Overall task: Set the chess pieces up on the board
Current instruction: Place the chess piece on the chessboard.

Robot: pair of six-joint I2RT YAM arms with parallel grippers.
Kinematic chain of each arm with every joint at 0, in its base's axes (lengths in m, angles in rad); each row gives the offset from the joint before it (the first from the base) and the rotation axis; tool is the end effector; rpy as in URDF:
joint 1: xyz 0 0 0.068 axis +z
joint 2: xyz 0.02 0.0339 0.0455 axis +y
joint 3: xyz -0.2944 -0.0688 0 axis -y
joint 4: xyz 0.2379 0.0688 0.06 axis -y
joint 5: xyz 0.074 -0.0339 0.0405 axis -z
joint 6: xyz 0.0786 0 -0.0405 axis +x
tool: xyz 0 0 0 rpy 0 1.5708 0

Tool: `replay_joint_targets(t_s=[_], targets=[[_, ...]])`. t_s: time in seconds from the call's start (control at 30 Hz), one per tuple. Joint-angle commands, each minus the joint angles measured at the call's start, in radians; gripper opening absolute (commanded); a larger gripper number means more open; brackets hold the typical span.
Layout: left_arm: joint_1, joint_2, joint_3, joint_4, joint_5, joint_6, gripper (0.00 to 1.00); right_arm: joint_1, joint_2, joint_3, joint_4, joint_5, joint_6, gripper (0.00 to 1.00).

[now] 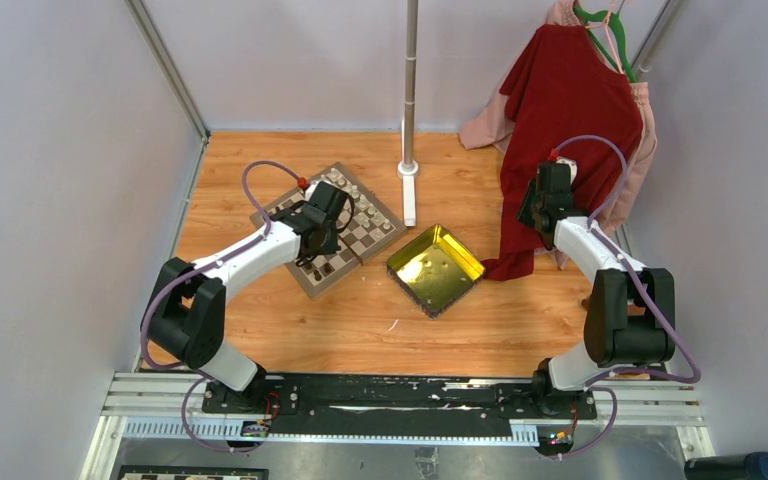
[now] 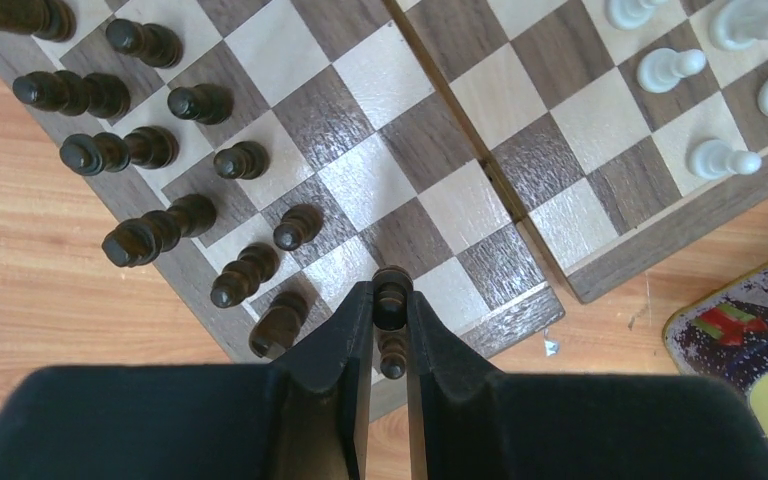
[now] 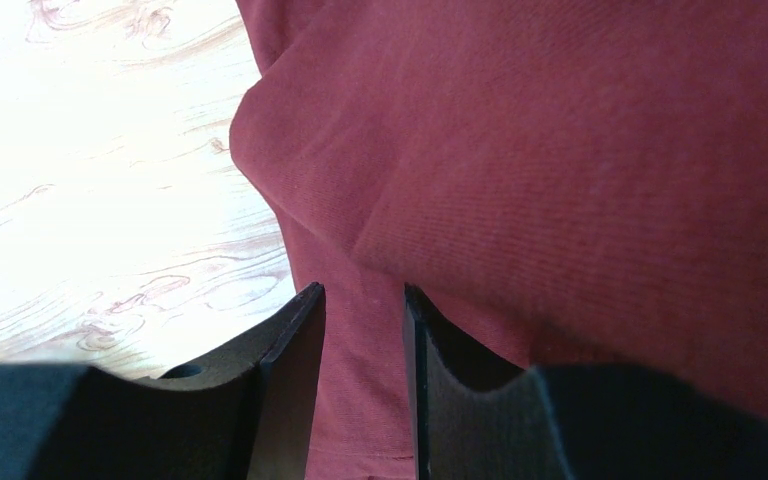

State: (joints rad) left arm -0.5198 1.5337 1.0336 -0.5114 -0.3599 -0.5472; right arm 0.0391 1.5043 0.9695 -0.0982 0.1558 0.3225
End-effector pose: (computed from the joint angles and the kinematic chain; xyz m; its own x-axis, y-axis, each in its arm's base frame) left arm 0.2957 -0.1374 0.2212 -0.7858 -0.1114 -0.6084 -0.1243 0.9920 -0.0211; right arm 0.3582 0.0018 0.2479 -0.5333 0.2925 -0.7938 0.2693 0.9482 0.1685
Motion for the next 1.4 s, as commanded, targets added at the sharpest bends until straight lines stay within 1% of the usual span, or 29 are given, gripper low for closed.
replay_joint_targets(t_s=[0.0,0.47,0.87,1.37], targets=[[0.024,-0.024,-0.02,0.004,0.013,-0.05,0.0,0.009,-0.013,-0.008,-0.005,-0.01,0.006,0.38],[0.062,-0.009,-0.044,0.0,0.038,-0.076,0.0,0.008,-0.003,-0.006,-0.002,-0.012,0.002,0.38],[0.073,0.008,-0.042,-0.038,0.026,-0.079,0.0,0.01,0.004,-0.005,-0.001,-0.015,0.001,0.38],[0.086,0.038,-0.066,-0.014,0.033,-0.083,0.0,0.011,0.007,-0.003,-0.002,-0.014,0.0,0.38]])
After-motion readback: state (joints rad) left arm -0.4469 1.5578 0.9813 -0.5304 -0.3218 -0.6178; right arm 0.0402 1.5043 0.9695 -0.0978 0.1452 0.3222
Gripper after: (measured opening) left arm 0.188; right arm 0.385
